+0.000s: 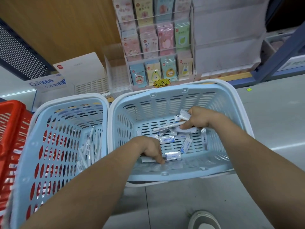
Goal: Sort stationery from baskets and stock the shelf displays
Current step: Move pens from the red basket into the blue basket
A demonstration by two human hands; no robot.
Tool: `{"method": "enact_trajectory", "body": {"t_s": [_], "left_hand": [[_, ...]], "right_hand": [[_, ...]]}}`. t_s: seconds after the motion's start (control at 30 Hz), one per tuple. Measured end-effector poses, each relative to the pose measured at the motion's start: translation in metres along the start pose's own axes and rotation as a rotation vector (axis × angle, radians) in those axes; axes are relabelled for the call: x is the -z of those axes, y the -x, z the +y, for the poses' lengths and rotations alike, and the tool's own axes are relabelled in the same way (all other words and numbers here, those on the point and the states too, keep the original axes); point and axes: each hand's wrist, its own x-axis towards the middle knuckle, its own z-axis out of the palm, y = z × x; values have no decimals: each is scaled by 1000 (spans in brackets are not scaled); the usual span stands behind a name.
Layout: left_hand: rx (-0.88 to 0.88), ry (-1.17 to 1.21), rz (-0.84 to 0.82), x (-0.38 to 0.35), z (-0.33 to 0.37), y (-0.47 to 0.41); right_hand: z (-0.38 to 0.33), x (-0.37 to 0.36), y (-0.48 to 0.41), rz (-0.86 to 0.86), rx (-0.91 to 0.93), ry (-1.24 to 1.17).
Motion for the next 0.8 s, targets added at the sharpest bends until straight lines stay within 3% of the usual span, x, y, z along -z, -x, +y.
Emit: {"method": "enact_trajectory", "body": {"t_s": [0.37,0.53,0.8], "left_hand": [[-75,-57,125,-4,-2,9],[-91,-57,20,-11,4,11],[-70,-72,66,-25,1,5]], "right_hand": [[-13,-15,13,125,108,175],[-21,-12,25,167,135,214],[-17,-5,44,230,148,32]]}}
